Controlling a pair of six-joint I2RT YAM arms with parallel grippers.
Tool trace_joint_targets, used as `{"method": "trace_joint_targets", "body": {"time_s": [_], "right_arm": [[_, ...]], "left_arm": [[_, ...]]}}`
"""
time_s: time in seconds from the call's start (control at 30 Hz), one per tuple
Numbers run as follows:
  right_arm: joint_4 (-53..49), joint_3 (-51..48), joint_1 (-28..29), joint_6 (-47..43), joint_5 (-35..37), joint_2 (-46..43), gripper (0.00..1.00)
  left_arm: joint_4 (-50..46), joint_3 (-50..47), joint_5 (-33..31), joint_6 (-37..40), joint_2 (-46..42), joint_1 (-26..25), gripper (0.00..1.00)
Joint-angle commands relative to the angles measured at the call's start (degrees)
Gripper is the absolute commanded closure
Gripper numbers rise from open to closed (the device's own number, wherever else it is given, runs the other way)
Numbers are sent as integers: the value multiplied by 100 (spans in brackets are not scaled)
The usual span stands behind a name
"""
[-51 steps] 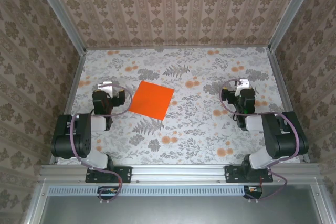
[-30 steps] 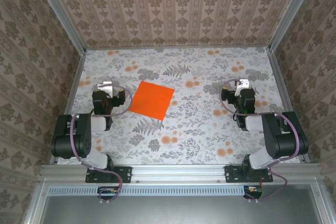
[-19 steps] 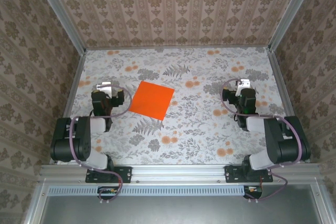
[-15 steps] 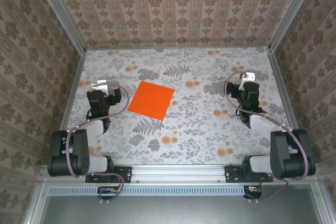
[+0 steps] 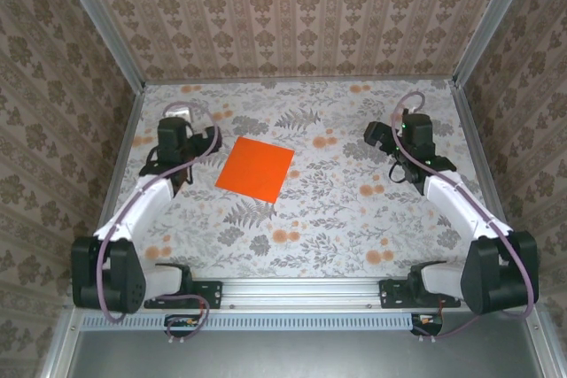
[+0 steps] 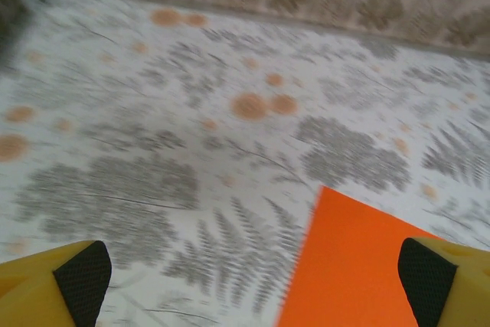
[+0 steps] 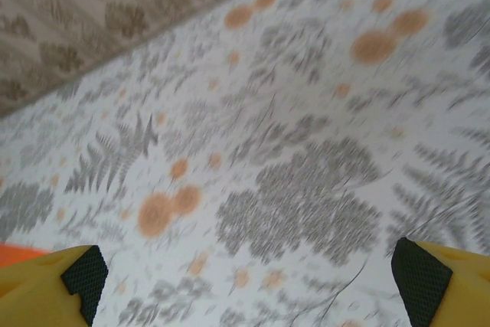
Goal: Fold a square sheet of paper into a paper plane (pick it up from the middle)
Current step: Move the square sheet of paper to the center of the table.
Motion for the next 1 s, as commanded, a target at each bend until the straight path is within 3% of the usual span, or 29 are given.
{"method": "trace_joint_targets", "body": {"time_s": [0.0, 0.13, 0.33, 0.8, 0.97], "right_arm": [[-608, 350, 384, 350, -363, 324, 0], [-650, 423, 826, 422, -345, 600, 0], [-606, 440, 1261, 594, -400, 900, 0], [-619, 455, 1552, 683, -455, 1136, 0], [-771, 443, 1550, 696, -308, 1016, 0]], "left_arm": [[-897, 444, 803, -616, 675, -367, 0], [-1213, 1058, 863, -934, 1598, -871, 0], [-1495, 1532, 930, -1437, 2572, -1143, 0], [-2160, 1314, 891, -2553, 3074, -1474, 2], [-2122, 1189, 1405, -3296, 3194, -1928, 2]]}}
